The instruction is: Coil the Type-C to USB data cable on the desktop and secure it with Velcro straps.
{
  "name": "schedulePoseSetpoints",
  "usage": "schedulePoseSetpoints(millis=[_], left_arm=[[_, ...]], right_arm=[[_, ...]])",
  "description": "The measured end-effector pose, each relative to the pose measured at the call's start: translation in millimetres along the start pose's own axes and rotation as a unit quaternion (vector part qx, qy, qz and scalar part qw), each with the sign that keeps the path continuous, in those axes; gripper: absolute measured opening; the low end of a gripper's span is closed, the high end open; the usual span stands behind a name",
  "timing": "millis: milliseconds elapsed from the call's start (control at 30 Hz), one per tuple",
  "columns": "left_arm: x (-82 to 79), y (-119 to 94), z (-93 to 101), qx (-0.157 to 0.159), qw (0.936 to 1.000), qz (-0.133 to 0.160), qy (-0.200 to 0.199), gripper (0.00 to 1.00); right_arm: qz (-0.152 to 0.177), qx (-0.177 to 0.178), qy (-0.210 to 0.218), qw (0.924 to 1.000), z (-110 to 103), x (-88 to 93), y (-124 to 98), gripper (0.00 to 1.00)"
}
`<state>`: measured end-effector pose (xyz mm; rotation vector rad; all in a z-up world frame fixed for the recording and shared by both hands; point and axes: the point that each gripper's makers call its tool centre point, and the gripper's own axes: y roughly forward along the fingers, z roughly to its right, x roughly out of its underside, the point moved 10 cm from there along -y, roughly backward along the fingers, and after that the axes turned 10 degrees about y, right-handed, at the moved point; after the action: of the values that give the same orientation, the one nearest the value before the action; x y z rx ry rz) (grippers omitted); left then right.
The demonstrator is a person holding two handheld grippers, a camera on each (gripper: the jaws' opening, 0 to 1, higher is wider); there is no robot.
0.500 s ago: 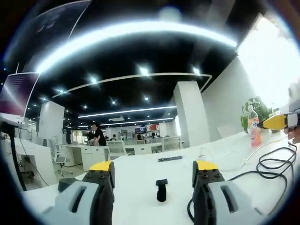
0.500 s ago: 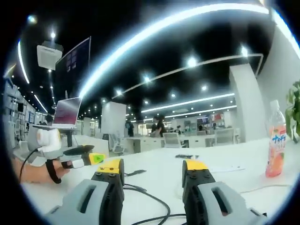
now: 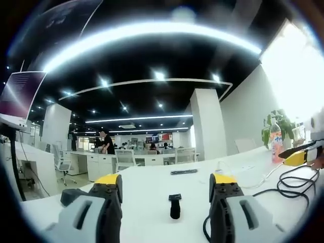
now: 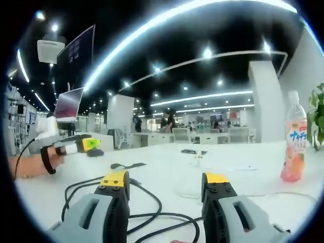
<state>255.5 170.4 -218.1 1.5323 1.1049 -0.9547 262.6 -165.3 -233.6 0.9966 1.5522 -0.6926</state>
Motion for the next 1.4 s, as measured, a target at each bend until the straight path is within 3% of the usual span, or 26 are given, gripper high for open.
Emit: schedulePoseSetpoints(millis=[67, 133, 200, 300, 433, 567, 633, 767, 833, 967, 1033, 1133, 1200, 1300, 1400], left_arm=[[-2.9, -1, 1.4, 0.006, 0.9999, 0.007, -0.008, 0.65], [-3.4, -2, 3.0, 0.01, 0.9998, 0.015, -0.008, 0.63], [-0.6, -1, 5.1, 0.014, 0.9997, 0.015, -0.01, 0.66], [4.0, 1, 7.7, 0.014, 0.9999, 0.0, -0.003, 0.73], [5.1, 3, 7.7, 0.015, 0.9998, -0.008, 0.011, 0.73], [3.1, 2, 9.0, 0.003, 0.9997, -0.011, 0.022, 0.73], [4.7, 1, 8.4, 0.001, 0.9997, -0.018, 0.015, 0.73], [7.2, 6, 0.6, -0.016, 0.9984, -0.036, 0.04, 0.73], [8.7, 8, -2.2, -0.018, 0.9978, -0.04, 0.05, 0.72], [7.6, 5, -8.8, -0.027, 0.9948, -0.043, 0.089, 0.72], [8.4, 4, -8.5, -0.028, 0.9946, -0.042, 0.09, 0.72], [9.2, 5, -6.3, -0.021, 0.9949, -0.04, 0.091, 0.72], [8.1, 5, -6.0, -0.02, 0.9932, -0.037, 0.109, 0.72], [6.1, 3, -4.6, -0.023, 0.9922, -0.034, 0.117, 0.72], [5.6, 1, -0.4, -0.015, 0.994, -0.033, 0.104, 0.72]], right_arm=[[-0.001, -0.007, 0.015, 0.9999, -1, -1.1, 0, 0.58], [0.001, -0.006, 0.005, 1.0, -3, -2.1, 0, 0.58], [0.003, -0.014, -0.007, 0.9999, -6, -2.9, -1, 0.58], [0.001, -0.024, -0.025, 0.9994, -8, -3.6, -3, 0.58], [-0.004, -0.026, -0.05, 0.9984, -9, -6.8, -1, 0.57], [0.004, -0.029, -0.047, 0.9984, -11, -13.8, 6, 0.52], [0.0, -0.034, -0.072, 0.9968, -13, -14.5, 10, 0.51], [-0.033, -0.071, -0.101, 0.9917, -24, -7.9, 26, 0.51], [-0.064, -0.088, -0.093, 0.9896, -29, -3.7, 38, 0.51], [-0.117, -0.121, -0.098, 0.9809, -40, 1.3, 68, 0.42], [-0.12, -0.129, -0.1, 0.9792, -42, 1.9, 78, 0.35], [-0.144, -0.145, -0.121, 0.9714, -42, 4.7, 91, 0.33], [-0.173, -0.17, -0.124, 0.9621, -43, 10.0, 97, 0.34], [-0.19, -0.17, -0.142, 0.9565, -43, 15.9, 105, 0.36], [-0.198, -0.169, -0.138, 0.9556, -42, 22.4, 111, 0.35]])
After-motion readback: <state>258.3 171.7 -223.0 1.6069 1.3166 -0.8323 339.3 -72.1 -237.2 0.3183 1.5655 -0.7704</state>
